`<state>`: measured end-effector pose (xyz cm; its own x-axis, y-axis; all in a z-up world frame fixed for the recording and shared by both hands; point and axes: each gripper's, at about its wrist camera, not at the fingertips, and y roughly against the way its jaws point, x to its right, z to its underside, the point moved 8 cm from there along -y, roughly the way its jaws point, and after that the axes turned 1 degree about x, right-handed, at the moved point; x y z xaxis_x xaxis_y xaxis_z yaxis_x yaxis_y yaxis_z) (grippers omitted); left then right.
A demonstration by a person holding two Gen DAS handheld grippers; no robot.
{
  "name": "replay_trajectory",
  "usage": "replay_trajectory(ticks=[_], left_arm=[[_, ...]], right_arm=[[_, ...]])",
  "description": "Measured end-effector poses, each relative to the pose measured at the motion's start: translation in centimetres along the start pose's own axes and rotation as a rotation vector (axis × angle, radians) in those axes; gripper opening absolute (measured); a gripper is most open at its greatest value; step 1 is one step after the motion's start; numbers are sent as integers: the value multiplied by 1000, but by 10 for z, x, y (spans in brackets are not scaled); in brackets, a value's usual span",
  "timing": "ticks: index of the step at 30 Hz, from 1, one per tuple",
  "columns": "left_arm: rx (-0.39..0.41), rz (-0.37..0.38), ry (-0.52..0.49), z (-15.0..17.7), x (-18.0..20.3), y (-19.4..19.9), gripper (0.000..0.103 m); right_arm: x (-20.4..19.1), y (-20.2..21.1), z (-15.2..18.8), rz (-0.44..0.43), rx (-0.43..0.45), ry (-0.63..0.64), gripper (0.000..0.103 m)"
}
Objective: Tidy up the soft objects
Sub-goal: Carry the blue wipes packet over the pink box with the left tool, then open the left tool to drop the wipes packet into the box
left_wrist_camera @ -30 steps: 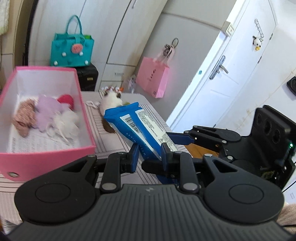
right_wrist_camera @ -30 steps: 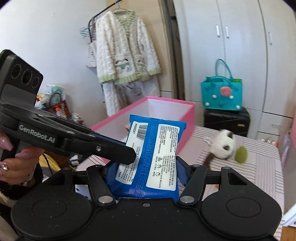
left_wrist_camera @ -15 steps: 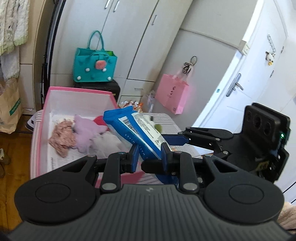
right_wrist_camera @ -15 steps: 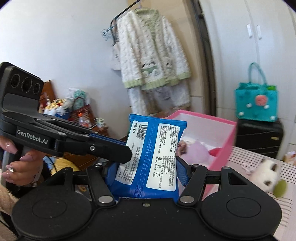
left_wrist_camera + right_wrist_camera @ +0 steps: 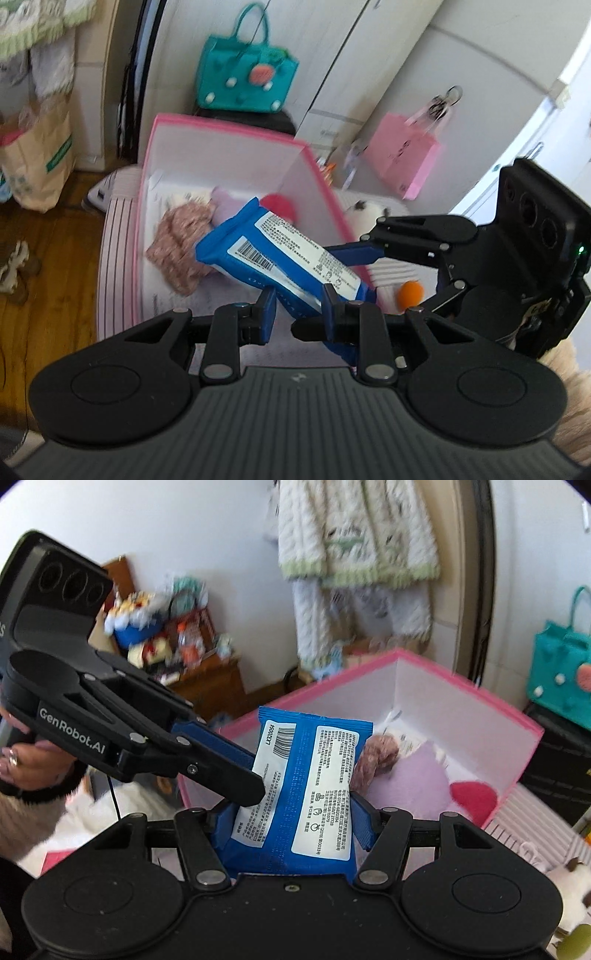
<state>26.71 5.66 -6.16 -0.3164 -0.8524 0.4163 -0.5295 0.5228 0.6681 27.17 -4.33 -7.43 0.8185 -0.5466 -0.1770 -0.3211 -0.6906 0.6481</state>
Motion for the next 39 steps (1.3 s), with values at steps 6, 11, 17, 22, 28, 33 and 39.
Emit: replay_trajectory(ticks=[6,11,17,22,28,33,39], left_arm=[[-84,32,53,6,-11,-17,24],[-94,33,85,5,-19,-15,25],[-79,13,108,1,-20,-22,25],[-104,-48,71,-1,-20,-30,25],[-98,-106,31,4,-21,-33,27],[-85,-164,-3,3,-18,-33,32],[-63,-194,-62,-1,-2,-17,41]], right_arm=[[8,-14,7,-72,-107,3,67],[19,-27,-1,-179,-215,11,67],[31,-50,-1,-247,-313,32,67],[27,-58,3,-239,-398,144,68],[30,-55,3,-124,-418,228,72],[35,-25,-7,-43,-338,166,73],[31,29,-13,41,-211,111,73]])
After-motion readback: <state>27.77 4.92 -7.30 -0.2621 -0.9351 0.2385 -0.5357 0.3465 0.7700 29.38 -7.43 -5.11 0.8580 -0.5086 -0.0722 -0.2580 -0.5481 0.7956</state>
